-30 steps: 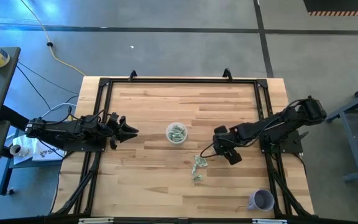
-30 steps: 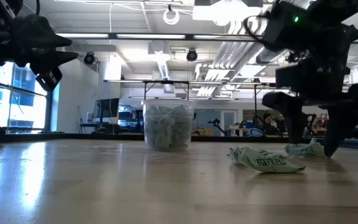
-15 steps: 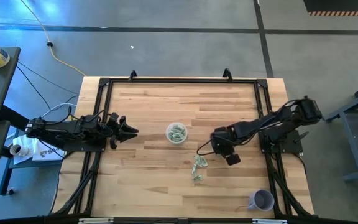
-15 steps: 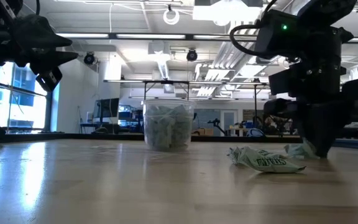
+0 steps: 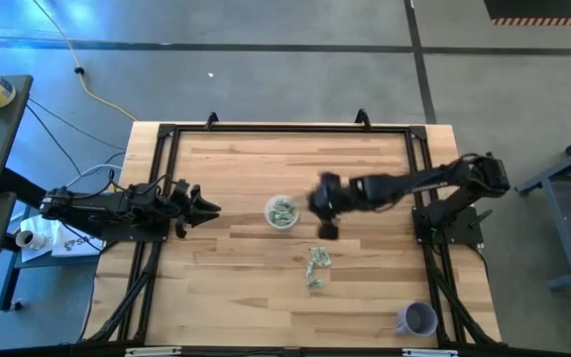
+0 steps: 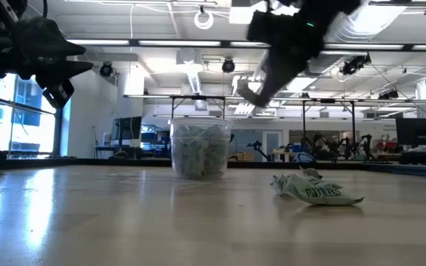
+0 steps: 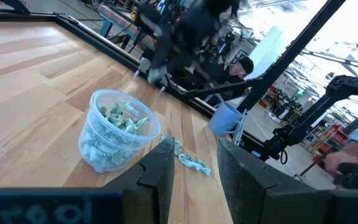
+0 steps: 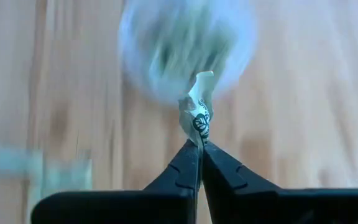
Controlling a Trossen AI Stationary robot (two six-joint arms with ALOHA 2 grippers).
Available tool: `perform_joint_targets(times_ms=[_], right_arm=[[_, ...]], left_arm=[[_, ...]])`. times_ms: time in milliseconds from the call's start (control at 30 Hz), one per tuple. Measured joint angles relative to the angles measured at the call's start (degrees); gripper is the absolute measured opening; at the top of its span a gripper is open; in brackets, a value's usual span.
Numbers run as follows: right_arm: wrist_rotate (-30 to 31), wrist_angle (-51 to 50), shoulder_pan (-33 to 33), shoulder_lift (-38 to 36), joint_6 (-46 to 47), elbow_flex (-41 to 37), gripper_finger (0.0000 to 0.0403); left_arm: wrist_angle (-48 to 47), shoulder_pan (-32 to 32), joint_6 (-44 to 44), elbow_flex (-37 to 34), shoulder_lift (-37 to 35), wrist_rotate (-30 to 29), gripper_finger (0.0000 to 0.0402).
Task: Pick and place Stevia / Truvia into bins
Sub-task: Put the white stevia packet into the transparent container
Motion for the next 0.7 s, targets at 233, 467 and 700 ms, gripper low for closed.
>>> perform_joint_targets(times_ms=[233,467,700], right_arm=[[-6.8,3.2,-6.7,11.0,0.1,14.1,0.0006],[-10.2,-9.2,-5.1,26.8,-0.5,29.4,0.0006],[-8.4,-15.5,-4.9,31.1,-0.3,36.0,0.0047]], left_arm=[[0.0,0.0,0.0,0.0,0.0,0.0,0.0156],[0.0,0.0,0.0,0.0,0.0,0.0,0.0156],[0.0,0.0,0.0,0.0,0.0,0.0,0.0156]])
